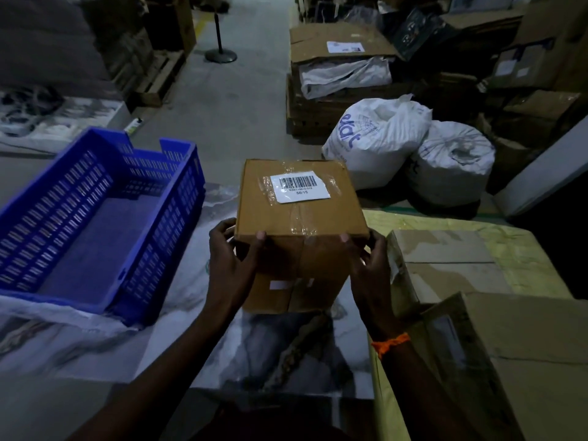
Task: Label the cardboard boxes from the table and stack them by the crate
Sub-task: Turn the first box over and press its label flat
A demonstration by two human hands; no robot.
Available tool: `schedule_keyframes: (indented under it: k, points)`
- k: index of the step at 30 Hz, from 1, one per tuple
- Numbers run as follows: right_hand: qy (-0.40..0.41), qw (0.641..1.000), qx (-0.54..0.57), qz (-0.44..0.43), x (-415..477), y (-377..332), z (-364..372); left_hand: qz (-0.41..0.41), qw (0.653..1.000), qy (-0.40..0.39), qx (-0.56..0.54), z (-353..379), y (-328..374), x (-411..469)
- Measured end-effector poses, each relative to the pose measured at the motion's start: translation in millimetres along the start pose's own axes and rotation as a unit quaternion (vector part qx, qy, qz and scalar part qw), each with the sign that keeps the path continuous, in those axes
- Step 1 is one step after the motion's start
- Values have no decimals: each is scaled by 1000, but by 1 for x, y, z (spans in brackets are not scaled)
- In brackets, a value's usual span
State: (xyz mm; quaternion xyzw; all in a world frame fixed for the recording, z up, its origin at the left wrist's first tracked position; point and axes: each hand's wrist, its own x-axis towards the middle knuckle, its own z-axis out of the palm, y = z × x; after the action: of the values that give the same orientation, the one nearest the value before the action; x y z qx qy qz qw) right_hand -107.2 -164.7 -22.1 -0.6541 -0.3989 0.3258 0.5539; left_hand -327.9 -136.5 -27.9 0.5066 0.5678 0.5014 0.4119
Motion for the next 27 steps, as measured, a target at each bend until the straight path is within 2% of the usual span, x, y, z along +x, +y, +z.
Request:
schedule_keyframes:
  k: [10,12,14,16,18,20,22,27]
  points:
    - [10,1000,-24,-13,-25,7,-11,13,1000,-5,16,-12,-8,-27]
    - [6,998,-45,-31,-22,5,-11,22,999,-18,21,-14,-2,-25]
    - [15,989,-119,-88,-17,1,-10,79,995,-37,57,-17,6,-20]
    - [6,956,-230,-182,-8,-8,-3,164,972,-75,151,-18,17,-6]
    - [-46,901,-342,-262,6,-21,10,200,932,-123,278,-11,28,16]
    - [-129,856,-430,-256,20,-36,27,203,886,-163,385,0,39,40]
    - [-191,831,-472,-224,32,-48,42,193,853,-199,443,11,45,56]
    - [-226,786,-533,-216,53,-48,59,191,817,-212,500,18,41,65]
